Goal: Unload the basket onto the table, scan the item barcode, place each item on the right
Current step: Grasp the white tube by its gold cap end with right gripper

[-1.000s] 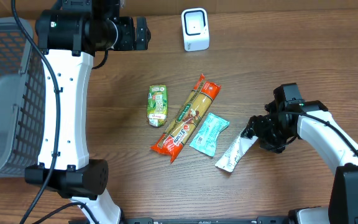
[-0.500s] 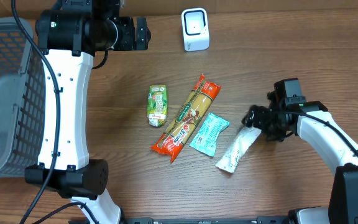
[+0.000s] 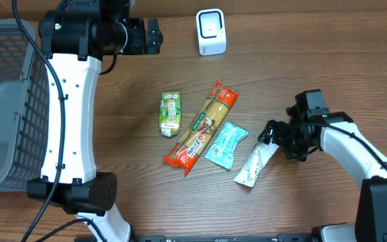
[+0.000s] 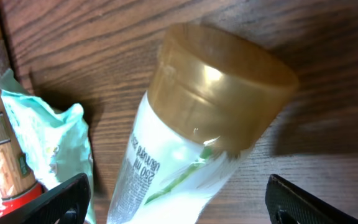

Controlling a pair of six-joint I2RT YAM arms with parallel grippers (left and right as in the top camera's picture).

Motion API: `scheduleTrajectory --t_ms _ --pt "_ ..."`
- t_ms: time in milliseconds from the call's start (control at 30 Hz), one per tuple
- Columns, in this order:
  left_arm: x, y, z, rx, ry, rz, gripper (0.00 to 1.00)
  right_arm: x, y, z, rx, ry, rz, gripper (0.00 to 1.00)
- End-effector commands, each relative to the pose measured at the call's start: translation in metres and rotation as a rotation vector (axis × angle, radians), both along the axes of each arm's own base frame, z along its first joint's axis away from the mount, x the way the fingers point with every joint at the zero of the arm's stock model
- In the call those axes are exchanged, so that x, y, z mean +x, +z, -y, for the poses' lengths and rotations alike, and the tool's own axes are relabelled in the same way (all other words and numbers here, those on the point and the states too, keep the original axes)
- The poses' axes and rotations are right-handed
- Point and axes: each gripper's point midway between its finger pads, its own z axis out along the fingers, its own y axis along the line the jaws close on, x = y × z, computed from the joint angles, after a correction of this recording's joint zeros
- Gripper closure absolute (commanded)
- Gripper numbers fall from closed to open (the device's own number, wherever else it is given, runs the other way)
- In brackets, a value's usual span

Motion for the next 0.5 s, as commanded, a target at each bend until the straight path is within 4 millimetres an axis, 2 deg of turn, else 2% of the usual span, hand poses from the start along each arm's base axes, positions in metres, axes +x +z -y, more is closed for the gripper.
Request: scheduleTrajectory --t_ms 0,67,133,233,333,467 --pt "0.002 0.000 0.000 0.014 -0.010 0.005 0.01 -0.006 -0.008 -0.002 0.015 0.004 0.005 0.10" --pt "0.002 0.000 0.000 0.013 -0.011 0.005 0.01 -0.005 -0.012 -0.002 0.017 0.004 0.020 0.16" --pt "0.002 0.000 0.000 0.013 -0.011 0.005 0.00 -0.004 -0.015 -0.002 0.018 0.004 0.033 0.32" --pt "0.002 0.000 0.000 0.013 -0.011 0.005 0.00 0.000 -0.016 -0.002 0.017 0.013 0.065 0.46" --pt "0.002 0.000 0.000 0.014 -0.010 0.005 0.00 0.008 -0.014 -0.003 0.016 0.036 0.109 0.53" --pt "0.002 0.000 0.000 0.013 -0.011 0.005 0.01 0.021 -0.005 -0.011 0.048 0.091 0.185 0.68"
